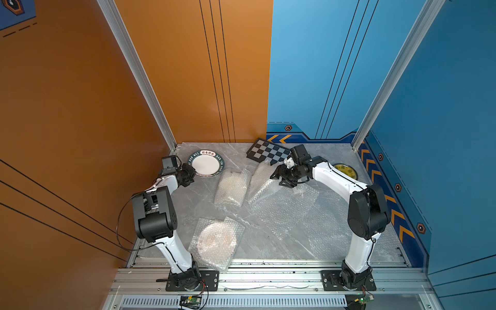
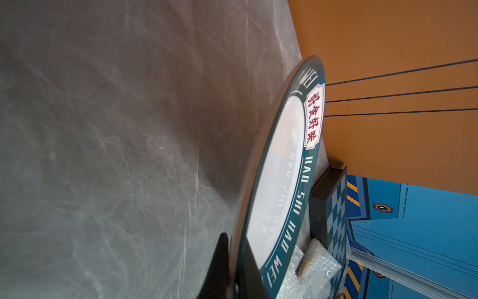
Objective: Unpack dinner plates from bubble wrap
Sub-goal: Place the plate at the center of the board.
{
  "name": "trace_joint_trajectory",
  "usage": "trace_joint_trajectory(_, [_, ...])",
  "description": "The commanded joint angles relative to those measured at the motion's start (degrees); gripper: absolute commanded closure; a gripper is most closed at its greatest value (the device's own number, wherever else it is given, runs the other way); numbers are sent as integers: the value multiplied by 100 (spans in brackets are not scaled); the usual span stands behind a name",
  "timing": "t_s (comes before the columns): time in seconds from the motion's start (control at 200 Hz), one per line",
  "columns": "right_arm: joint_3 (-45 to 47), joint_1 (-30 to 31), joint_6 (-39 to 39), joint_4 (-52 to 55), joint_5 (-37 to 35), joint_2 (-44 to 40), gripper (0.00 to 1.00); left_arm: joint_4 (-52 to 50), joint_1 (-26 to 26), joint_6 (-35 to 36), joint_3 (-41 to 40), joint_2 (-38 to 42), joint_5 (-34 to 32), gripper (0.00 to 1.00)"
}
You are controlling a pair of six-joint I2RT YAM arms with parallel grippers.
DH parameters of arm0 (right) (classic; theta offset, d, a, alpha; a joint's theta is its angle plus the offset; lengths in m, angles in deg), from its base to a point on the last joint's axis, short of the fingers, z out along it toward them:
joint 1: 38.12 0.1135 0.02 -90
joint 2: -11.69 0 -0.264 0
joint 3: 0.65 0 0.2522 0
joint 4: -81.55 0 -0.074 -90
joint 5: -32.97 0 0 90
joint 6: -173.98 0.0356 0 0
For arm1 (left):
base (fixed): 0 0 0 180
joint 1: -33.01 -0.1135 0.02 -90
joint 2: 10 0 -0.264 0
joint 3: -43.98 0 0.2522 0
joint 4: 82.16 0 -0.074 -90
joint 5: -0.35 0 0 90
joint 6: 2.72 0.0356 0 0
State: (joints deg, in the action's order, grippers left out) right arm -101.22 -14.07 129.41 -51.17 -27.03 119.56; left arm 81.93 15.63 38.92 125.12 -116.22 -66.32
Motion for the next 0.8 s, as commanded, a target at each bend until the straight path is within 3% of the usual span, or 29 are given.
trace_joint_trajectory(0.0, [-69, 12, -68, 322, -50, -12, 37, 294, -98, -25, 295, -204, 48, 100])
trace_joint_trajectory(0.405, [-174, -31, 36, 379, -226, 174, 35, 122, -126, 37, 392, -645, 78, 100])
trace_joint_trajectory(0.536, [-249, -40, 36, 405, -253, 215, 34, 111, -140, 41, 294, -593, -9, 85])
trace_joint_trajectory(0.706, [-347, -41, 84, 428, -315, 279, 31, -21, -177, 105, 226, -446, -19, 56])
trace_joint_trajectory(0.796, [-450, -23, 109, 428, -341, 345, 28, -110, -184, 147, 179, -299, 9, 50])
